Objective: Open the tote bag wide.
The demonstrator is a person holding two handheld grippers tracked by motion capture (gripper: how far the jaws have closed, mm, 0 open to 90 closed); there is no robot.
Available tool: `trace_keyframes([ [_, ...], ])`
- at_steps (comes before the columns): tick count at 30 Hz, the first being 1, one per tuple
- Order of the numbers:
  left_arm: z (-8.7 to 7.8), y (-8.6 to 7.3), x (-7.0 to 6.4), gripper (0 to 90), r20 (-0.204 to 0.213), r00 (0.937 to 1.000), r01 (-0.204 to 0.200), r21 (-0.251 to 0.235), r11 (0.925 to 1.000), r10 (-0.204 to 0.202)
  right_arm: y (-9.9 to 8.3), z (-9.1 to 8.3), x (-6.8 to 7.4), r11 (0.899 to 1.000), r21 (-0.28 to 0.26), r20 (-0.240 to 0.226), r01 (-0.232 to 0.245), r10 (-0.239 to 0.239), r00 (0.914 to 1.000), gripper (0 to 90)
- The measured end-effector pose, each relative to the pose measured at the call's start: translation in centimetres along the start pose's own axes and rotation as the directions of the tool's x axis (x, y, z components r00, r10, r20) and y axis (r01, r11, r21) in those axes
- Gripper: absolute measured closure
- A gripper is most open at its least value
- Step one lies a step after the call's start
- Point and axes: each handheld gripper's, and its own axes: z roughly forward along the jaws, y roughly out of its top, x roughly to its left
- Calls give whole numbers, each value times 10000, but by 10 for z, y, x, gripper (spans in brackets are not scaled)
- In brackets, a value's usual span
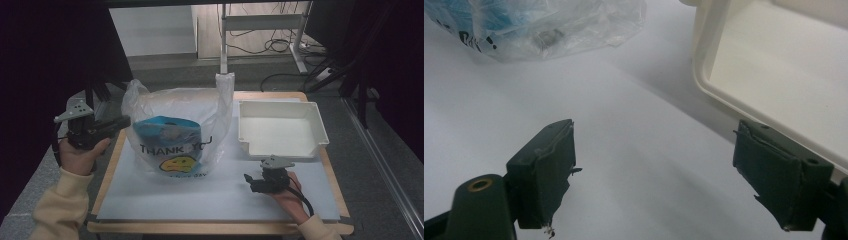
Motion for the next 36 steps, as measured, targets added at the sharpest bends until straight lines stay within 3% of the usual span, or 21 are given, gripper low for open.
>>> trace_keyframes([
  [14, -11, -7, -1, 896, 31, 10000, 49, -488, 9988, -47, 5, -5, -1, 9994, -344, -72, 88, -91, 9999, 195],
  [21, -16, -16, 12, 896, 29, 9992, 399, -627, 9972, -398, 19, -10, 1, 9957, -909, -365, 160, -194, 9991, 214],
  [36, -23, -17, 14, 897, -42, 9990, 440, -778, 9960, -445, 49, -20, 7, 9860, -1656, -822, 181, -321, 9961, 242],
])
